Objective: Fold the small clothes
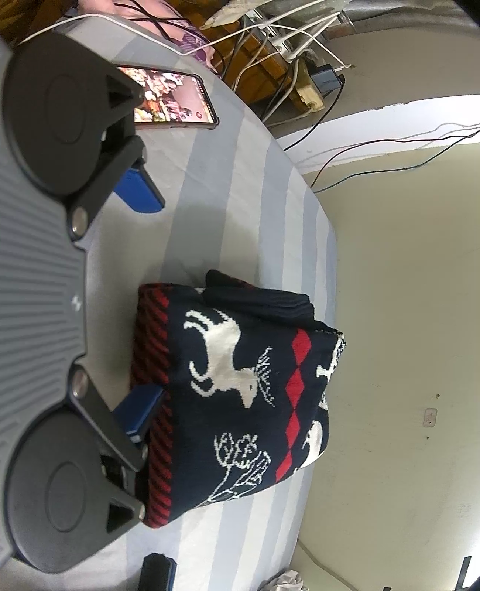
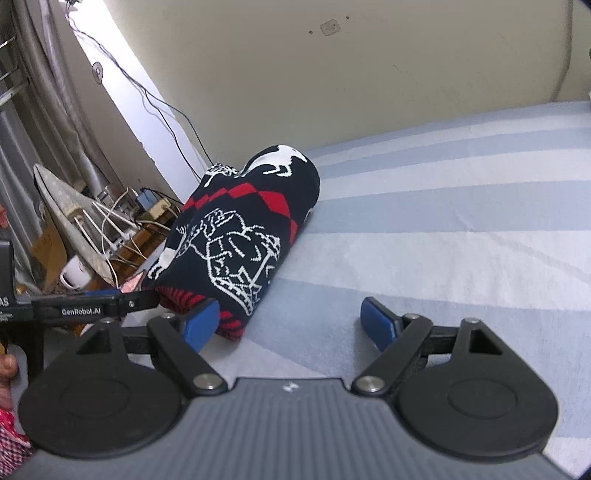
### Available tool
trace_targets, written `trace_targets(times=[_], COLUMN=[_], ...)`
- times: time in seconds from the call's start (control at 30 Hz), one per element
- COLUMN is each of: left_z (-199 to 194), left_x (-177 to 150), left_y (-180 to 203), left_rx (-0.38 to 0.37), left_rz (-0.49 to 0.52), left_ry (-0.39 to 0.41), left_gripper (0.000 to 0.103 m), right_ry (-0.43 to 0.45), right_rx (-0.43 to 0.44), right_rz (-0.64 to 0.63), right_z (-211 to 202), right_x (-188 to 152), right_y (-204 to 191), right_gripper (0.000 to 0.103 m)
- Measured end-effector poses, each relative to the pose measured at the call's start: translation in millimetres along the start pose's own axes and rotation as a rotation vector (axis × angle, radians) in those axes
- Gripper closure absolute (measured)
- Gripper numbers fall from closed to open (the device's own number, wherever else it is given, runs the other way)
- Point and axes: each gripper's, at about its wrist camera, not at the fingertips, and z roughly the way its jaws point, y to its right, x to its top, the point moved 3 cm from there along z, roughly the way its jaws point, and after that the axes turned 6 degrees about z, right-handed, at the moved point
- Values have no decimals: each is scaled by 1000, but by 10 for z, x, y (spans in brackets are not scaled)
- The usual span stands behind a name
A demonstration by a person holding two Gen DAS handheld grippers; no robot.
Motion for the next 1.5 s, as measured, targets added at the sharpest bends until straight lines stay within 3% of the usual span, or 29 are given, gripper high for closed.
trace_targets(times=[0.07, 0.33, 0.5, 0.63, 0.87, 1.0, 1.37, 1.5], left_z=[-42, -118, 252, 569, 863, 977, 957, 953], left_x=[43, 446, 535, 495, 432, 358, 312, 335], left_y=[-34, -404, -542, -549, -491, -568, -593, -489], left_rx=[-18, -202, -246, -354, -468, -548, -560, -521], left_rz=[3, -37, -84, -141, -229, -329, -348, -317], left_ry=[19, 93, 32, -32, -70, -74, -39, -35], left_gripper=[0, 0, 0, 0, 0, 0, 0, 0], right_ry=[-1, -18, -40, -82, -121, -141, -216, -225], right_rx=[7, 22, 34, 70, 92, 133, 223, 250], right_rz=[11, 23, 57, 107, 95, 118, 124, 186], right_z=[-6, 15, 84, 239, 621, 832, 1274, 1289], right_x=[0, 22, 95, 191, 341, 444, 689, 795], right_y=[13, 29, 49, 35, -105, -120, -196, -62], right_gripper=[17, 13, 13, 12, 12, 10, 9, 26])
